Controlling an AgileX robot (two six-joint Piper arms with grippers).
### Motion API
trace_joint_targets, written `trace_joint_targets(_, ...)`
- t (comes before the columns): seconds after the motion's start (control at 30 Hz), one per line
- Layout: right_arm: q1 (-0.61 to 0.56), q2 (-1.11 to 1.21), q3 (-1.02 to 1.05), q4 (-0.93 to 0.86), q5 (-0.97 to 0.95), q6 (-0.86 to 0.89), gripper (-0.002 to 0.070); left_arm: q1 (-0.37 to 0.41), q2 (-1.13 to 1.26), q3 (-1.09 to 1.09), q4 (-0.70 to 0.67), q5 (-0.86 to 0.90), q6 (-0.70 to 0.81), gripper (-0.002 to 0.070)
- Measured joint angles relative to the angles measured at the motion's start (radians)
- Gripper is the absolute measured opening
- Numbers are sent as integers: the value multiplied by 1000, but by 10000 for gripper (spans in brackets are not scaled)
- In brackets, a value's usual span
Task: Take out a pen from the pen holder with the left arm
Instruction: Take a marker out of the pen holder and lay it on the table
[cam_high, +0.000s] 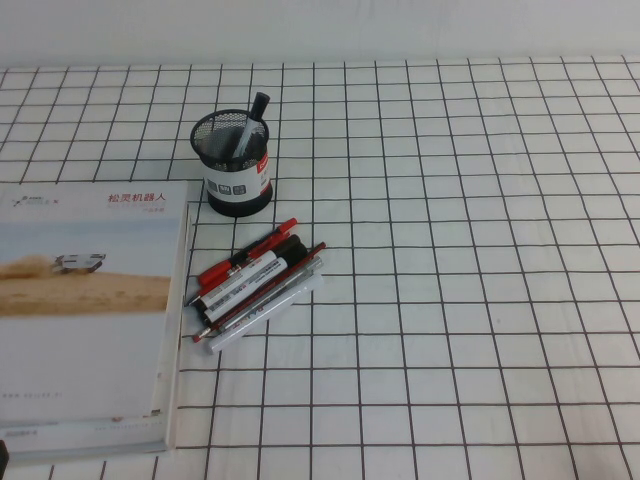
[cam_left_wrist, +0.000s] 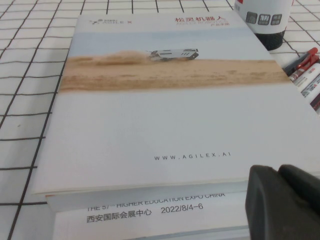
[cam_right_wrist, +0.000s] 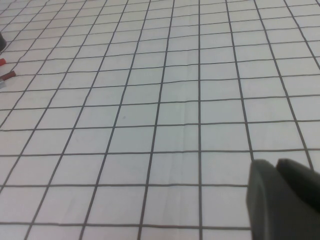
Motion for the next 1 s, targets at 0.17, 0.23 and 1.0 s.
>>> trace_joint_targets(0.17, 0, 0, 0, 0, 0, 0, -15, 0, 0, 0, 0, 0, 0, 0)
trace_joint_targets(0.23, 0, 0, 0, 0, 0, 0, -15, 0, 0, 0, 0, 0, 0, 0)
trace_joint_targets(1.0, 0, 0, 0, 0, 0, 0, -15, 0, 0, 0, 27, -2, 0, 0)
